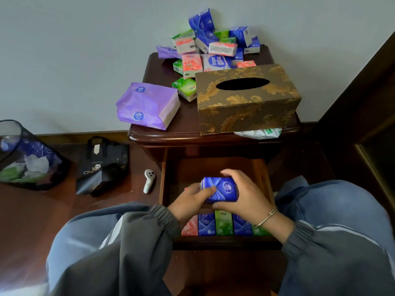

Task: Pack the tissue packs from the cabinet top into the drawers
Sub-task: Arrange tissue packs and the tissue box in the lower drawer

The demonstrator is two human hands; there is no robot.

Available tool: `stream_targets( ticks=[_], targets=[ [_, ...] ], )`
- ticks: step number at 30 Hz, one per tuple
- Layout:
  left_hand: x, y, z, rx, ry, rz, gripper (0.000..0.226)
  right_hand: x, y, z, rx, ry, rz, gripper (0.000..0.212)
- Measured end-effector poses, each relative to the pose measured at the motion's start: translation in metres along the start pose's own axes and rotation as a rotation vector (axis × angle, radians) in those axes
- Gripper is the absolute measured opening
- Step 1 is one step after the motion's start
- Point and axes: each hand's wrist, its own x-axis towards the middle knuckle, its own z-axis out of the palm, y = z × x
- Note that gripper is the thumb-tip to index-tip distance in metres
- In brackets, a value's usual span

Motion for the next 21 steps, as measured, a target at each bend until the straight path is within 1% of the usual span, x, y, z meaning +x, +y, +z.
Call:
stream_targets(
  ticks=[1, 2, 4, 5, 7, 9, 11, 13, 14, 15, 18, 19, 20, 21],
  targets=[
    [-0.001, -0.001, -0.002, -0.081, 0.04, 0.01, 0.025, 0.0, 0.001, -0.003, 0.179, 0.02, 0.097, 0.077],
    [-0.003, -0.003, -0.003, -0.154, 0.08, 0.021, 0.022, 0.001, 0.001, -0.004, 0.357, 0.017, 0.211, 0.07],
    [-0.006, -0.007, -0.007, -0.25, 0.115, 0.04, 0.026, 0.004, -0.001, -0.004, 0.654, -0.071, 0.422, 0.045],
    [-0.009, -0.01, -0.008, -0.277, 0.114, 0.043, 0.028, 0.006, -0.002, -0.001, 0.757, -0.133, 0.499, 0.033],
    [-0.013, -0.016, -0.009, -0.258, 0.128, 0.045, 0.028, 0.012, -0.006, 0.007, 0.871, -0.212, 0.558, 0.019],
    [-0.014, -0.023, -0.016, -0.145, 0.179, 0.031, 0.029, 0.019, -0.011, 0.018, 0.928, -0.213, 0.573, 0.012],
    [-0.013, -0.028, -0.027, -0.015, 0.197, -0.014, 0.038, 0.028, -0.014, 0.028, 0.953, -0.212, 0.582, 0.007],
    [-0.011, -0.036, -0.043, 0.112, 0.193, -0.05, 0.046, 0.038, -0.013, 0.038, 0.919, -0.231, 0.596, 0.005],
    [-0.01, -0.04, -0.053, 0.164, 0.221, -0.045, 0.049, 0.044, -0.013, 0.044, 0.901, -0.235, 0.602, 0.005],
    [-0.008, -0.043, -0.064, 0.194, 0.286, -0.024, 0.052, 0.049, -0.011, 0.05, 0.889, -0.229, 0.606, 0.004],
    [-0.002, -0.052, -0.106, 0.27, 0.565, 0.015, 0.053, 0.069, -0.007, 0.071, 0.812, -0.17, 0.619, 0.008],
    [0.0, -0.055, -0.118, 0.332, 0.62, -0.012, 0.052, 0.075, -0.005, 0.079, 0.77, -0.154, 0.616, 0.009],
    [0.002, -0.06, -0.127, 0.384, 0.635, -0.061, 0.052, 0.081, -0.002, 0.087, 0.728, -0.142, 0.607, 0.011],
    [0.004, -0.064, -0.131, 0.409, 0.613, -0.118, 0.052, 0.087, 0.0, 0.094, 0.696, -0.135, 0.596, 0.012]
  ],
)
